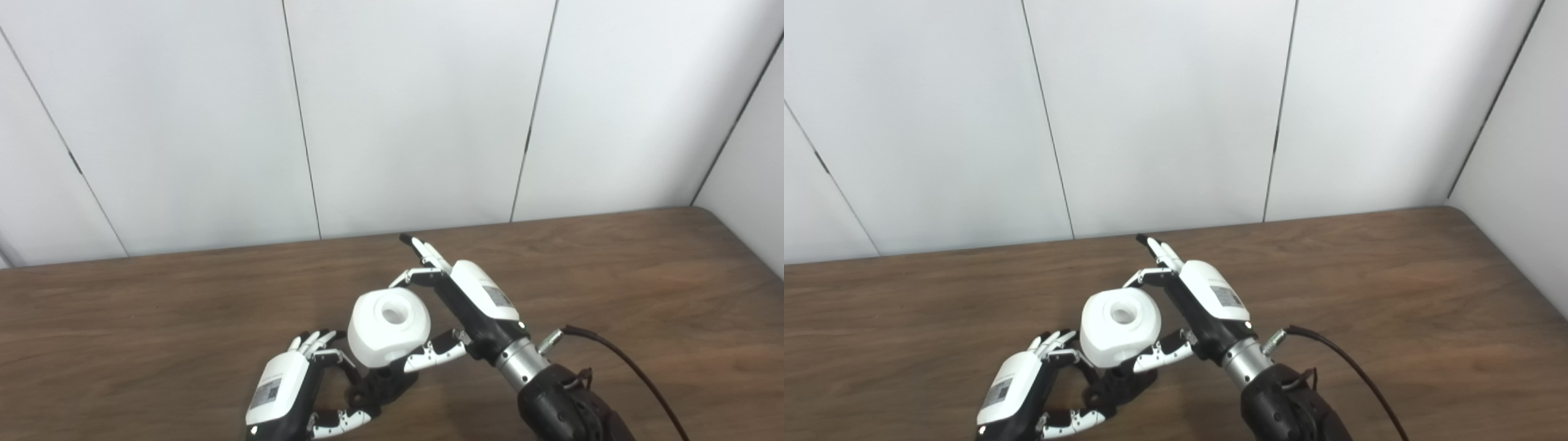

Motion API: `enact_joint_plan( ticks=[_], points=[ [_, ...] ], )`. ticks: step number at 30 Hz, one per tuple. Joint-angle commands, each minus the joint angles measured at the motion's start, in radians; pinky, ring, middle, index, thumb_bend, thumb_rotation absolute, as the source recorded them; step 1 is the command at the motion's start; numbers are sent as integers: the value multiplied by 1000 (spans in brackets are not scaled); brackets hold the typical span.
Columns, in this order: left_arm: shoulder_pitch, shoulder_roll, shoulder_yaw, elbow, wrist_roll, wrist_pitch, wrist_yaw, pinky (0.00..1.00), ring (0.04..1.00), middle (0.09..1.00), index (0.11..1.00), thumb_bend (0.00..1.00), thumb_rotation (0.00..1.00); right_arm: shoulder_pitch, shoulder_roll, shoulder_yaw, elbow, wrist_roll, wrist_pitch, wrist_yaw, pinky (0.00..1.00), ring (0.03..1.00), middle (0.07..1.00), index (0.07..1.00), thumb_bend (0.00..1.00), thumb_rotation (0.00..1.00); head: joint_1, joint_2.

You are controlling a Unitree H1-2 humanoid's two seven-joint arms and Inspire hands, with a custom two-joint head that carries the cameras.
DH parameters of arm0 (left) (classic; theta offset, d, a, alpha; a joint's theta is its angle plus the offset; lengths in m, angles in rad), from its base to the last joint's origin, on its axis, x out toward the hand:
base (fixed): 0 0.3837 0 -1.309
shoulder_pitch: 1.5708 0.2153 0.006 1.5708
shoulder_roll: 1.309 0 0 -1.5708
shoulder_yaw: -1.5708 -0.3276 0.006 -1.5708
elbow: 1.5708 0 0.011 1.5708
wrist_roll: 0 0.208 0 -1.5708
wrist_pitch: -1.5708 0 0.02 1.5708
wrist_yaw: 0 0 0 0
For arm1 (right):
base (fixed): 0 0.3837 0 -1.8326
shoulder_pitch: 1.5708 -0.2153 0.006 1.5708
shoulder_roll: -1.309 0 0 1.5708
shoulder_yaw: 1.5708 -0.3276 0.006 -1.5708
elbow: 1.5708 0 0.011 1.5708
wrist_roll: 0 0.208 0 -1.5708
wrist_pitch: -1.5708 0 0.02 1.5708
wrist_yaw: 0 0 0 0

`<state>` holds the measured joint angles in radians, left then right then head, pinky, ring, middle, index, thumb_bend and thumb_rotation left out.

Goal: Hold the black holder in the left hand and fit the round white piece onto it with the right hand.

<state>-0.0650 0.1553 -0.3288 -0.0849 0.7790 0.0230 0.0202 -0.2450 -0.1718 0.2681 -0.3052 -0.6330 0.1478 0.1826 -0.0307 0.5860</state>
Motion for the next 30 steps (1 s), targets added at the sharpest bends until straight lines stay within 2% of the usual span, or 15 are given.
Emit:
enact_joint_plan(
  ticks=[1,6,13,19,23,30],
  points=[
    [-9,-5,-6,-19,6,-11,6,1000,940,888,482,516,48,-35,1,-11,-41,7,-28,-11,897,1000,989,480,504,138,-1,2],
    [-10,-7,-7,-34,13,11,-12,1000,942,892,482,516,48,-27,-5,-5,-43,-3,-29,-5,859,1000,984,479,504,139,0,9],
    [-10,-9,-6,-31,14,1,0,1000,934,886,482,516,47,-18,-19,4,-40,-11,-39,4,891,1000,971,479,504,139,2,16],
    [-10,-11,-6,-41,18,18,-13,1000,938,890,482,516,47,-8,-36,17,-42,-11,-45,22,897,998,970,478,504,141,5,24],
    [-9,-12,-7,-43,18,15,-7,1000,937,887,482,515,47,1,-42,22,-50,-17,-48,20,871,990,962,479,505,143,8,31],
    [-12,-15,-8,-43,16,14,-4,1000,936,886,482,515,47,12,-56,25,-75,-33,-44,32,907,998,968,479,504,144,10,34]
  ],
)
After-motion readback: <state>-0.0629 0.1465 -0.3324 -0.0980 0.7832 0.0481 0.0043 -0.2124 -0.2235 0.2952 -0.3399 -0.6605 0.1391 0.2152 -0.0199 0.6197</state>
